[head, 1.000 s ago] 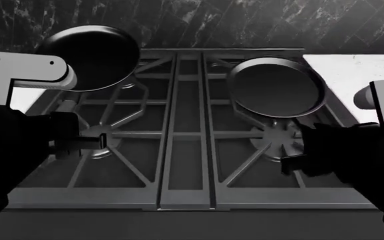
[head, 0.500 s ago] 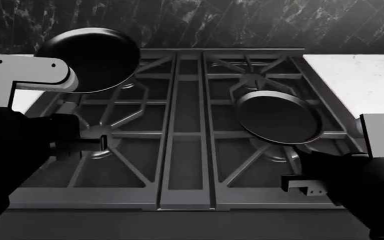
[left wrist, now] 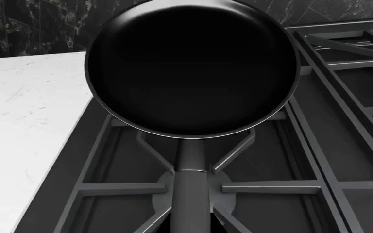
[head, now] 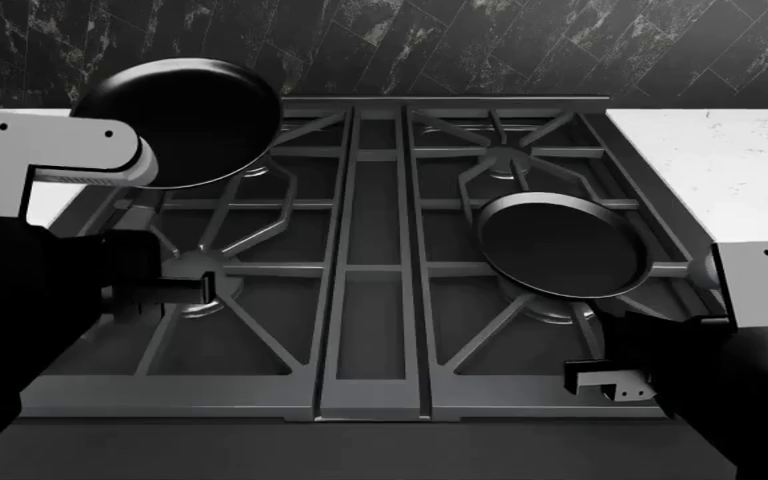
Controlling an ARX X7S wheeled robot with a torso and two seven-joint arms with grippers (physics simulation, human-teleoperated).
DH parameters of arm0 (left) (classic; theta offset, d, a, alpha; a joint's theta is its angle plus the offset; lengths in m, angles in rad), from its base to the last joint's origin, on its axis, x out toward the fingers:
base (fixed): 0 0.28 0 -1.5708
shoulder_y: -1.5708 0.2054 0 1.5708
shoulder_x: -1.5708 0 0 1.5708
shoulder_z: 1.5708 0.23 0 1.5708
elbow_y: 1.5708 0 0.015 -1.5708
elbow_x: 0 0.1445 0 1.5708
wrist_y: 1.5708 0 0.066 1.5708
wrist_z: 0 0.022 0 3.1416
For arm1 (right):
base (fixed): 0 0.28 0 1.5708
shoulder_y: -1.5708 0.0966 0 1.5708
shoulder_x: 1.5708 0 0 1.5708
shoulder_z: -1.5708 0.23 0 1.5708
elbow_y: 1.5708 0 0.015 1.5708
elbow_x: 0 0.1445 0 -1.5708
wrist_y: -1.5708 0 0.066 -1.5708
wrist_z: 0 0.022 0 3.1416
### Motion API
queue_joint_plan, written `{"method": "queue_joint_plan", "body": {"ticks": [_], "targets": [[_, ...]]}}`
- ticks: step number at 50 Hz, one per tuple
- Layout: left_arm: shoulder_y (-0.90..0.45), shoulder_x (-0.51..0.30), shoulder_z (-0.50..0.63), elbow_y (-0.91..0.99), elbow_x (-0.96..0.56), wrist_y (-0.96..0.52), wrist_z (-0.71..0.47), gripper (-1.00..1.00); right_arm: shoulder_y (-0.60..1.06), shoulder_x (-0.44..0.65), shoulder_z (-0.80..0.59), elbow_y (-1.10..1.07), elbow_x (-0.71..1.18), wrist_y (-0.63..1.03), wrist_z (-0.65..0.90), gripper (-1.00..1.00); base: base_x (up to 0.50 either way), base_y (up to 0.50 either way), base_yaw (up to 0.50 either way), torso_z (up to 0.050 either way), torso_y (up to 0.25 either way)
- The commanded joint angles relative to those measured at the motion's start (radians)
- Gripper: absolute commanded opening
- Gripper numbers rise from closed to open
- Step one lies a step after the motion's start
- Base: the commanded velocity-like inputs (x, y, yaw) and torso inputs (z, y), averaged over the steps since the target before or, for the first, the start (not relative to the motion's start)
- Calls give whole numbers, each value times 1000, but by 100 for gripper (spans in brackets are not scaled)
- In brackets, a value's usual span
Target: Place both pans onto different burners. Then place the chili pepper and the sausage on different pans.
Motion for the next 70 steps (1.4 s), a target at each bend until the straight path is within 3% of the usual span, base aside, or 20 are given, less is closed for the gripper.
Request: {"method": "queue_joint_plan", "body": {"ticks": [1, 3, 4, 23, 41, 70], "targets": [[-53, -9, -34, -11, 29, 9, 3, -100, 45, -3, 35, 15, -66, 10, -17, -100, 0, 0, 0, 0, 0], [-55, -6, -33, -12, 28, 8, 2, -100, 45, -3, 33, 16, -67, 12, -17, -100, 0, 0, 1, 0, 0], [-55, -5, -33, -13, 30, 8, 3, -100, 44, -3, 33, 16, -68, 13, -17, 100, 11, 0, 0, 0, 11], [-53, -1, -28, -12, 34, 11, 6, -100, 72, 6, 51, 0, -14, 15, -17, 100, 0, 0, 0, 1, 2], [-47, -13, -1, 13, -51, -22, 14, -100, 252, 208, 264, -94, 261, -69, 39, 100, 0, 0, 0, 1, 2], [32, -121, 17, 79, -56, 4, 51, -100, 126, 268, 324, -104, 228, -134, 8, 100, 0, 0, 0, 1, 2]]}}
